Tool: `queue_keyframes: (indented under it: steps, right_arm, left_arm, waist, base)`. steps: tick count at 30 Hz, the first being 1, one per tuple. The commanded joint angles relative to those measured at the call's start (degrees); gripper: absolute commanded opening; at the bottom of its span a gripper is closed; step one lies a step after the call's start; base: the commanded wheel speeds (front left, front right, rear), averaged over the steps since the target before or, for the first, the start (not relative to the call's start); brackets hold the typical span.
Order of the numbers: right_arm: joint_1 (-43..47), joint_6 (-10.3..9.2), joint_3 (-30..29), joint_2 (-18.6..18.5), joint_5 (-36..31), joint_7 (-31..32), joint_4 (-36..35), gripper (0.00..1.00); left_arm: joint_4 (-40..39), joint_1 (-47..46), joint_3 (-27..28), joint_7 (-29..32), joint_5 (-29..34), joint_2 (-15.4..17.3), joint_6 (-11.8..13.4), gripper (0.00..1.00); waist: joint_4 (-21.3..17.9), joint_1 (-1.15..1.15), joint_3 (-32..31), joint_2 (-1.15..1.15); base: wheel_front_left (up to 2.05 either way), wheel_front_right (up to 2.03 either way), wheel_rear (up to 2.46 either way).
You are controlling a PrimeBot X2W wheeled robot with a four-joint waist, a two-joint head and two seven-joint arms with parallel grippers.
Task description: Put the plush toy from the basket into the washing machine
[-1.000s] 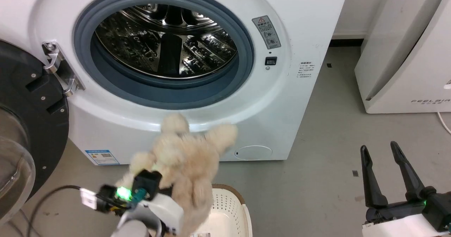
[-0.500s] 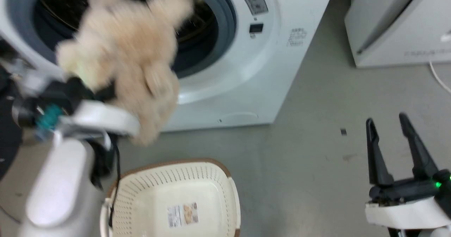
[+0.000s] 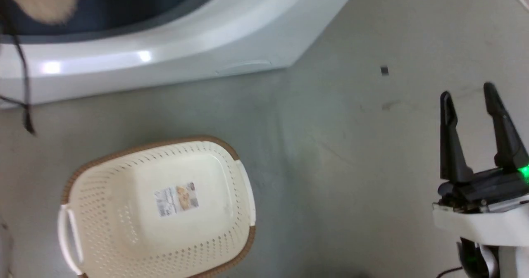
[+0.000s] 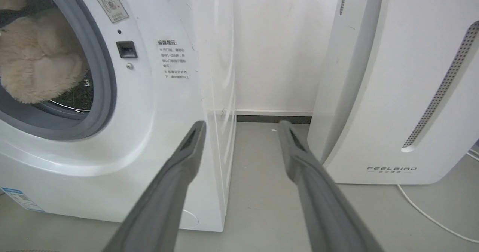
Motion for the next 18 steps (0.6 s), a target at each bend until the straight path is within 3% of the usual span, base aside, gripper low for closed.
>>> queue_keyframes:
  steps: [1, 10, 15, 18]
  right_arm:
    - [-1.23, -0.05, -0.24, -0.03, 0.29, -0.24, -0.47, 1.0]
    - [-3.69, -0.05, 0.01, -0.03, 2.51, -0.24, -2.5, 1.0]
    - [-4.23, -0.05, -0.14, -0.03, 2.69, -0.24, -2.75, 1.0]
    - [-4.52, -0.05, -0.59, -0.03, 2.82, -0.24, -2.82, 1.0]
  left_arm:
    - [0.69, -3.18, 0.03, 0.0, 0.52, 0.59, -0.45, 0.0]
    - [11.06, -18.43, -2.81, 0.64, 3.82, 1.47, -1.04, 0.0]
    - [17.27, -21.96, -8.11, 4.65, 6.94, 1.55, -4.56, 0.0]
    - [20.78, -23.01, -8.37, 6.09, 6.33, 0.93, -4.99, 0.0]
  waist:
    - [-3.08, -0.01, 4.9, 0.0]
    - [-4.89, -0.01, 10.5, 0.0]
    - [-4.89, -0.01, 11.99, 0.0]
    - [-4.74, -0.01, 12.56, 0.0]
  base:
    - [0.0, 0.0, 0.0]
    - [0.0, 0.0, 0.0]
    - [0.0, 0.0, 0.0]
    - [0.0, 0.0, 0.0]
